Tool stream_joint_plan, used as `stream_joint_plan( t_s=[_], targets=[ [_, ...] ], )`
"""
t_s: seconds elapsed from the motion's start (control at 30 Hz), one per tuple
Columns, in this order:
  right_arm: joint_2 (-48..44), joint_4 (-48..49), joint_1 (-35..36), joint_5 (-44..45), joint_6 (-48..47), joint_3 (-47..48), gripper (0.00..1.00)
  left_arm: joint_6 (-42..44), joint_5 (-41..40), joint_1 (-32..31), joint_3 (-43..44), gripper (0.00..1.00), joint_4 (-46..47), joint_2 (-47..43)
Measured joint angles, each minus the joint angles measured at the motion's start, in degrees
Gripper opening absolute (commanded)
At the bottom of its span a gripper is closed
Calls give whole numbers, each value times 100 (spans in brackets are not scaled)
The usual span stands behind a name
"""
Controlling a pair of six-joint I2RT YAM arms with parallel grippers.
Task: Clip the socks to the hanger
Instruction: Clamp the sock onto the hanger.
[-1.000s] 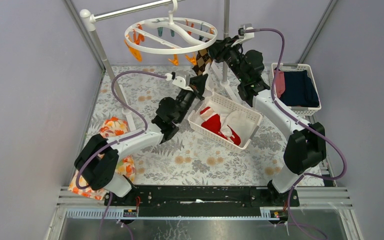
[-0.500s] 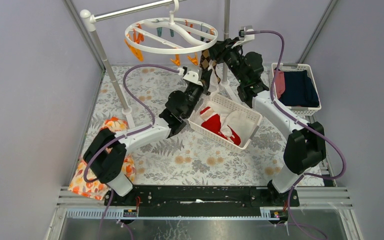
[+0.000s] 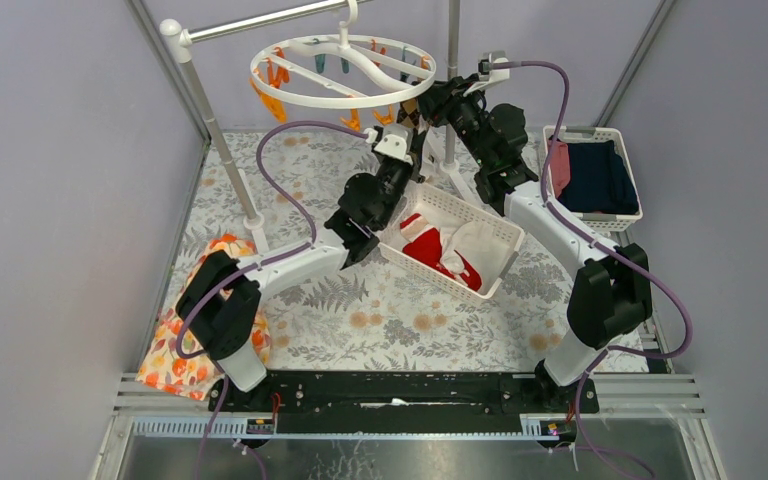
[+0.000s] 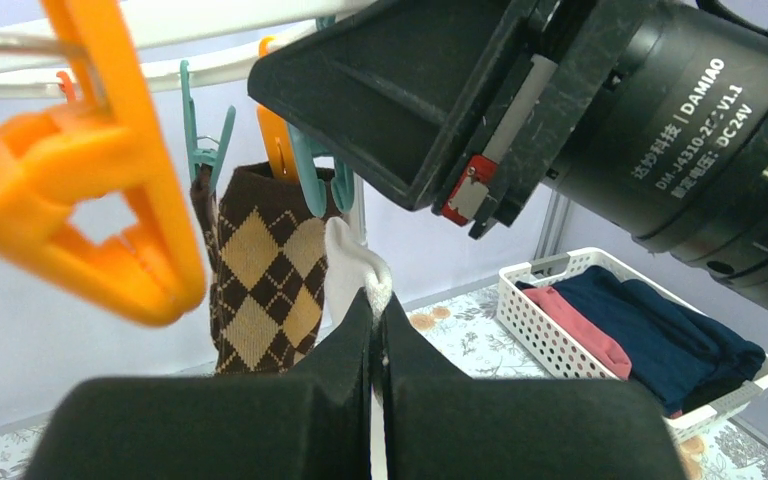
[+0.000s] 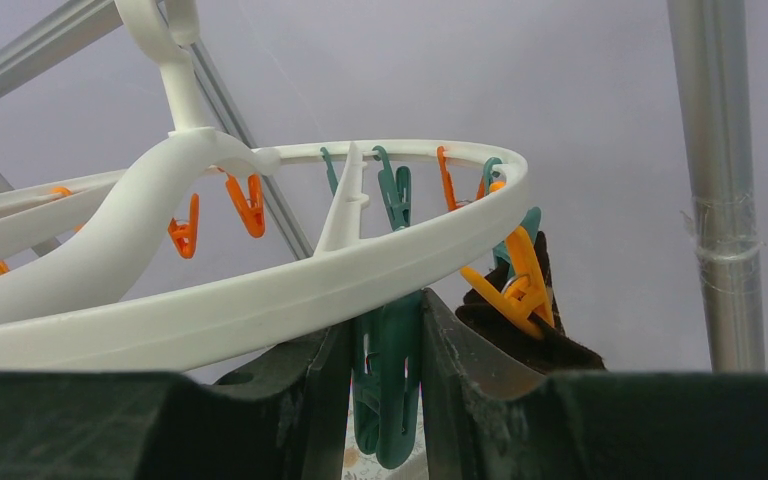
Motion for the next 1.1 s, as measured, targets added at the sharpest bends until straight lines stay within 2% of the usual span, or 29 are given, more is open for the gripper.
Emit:
stream_joint_plan(
  t_s=[1.1],
  targets=[
    [0,39,0,26,-50,-125,28,-42,-155,105,372,0,-304,109]
  ],
)
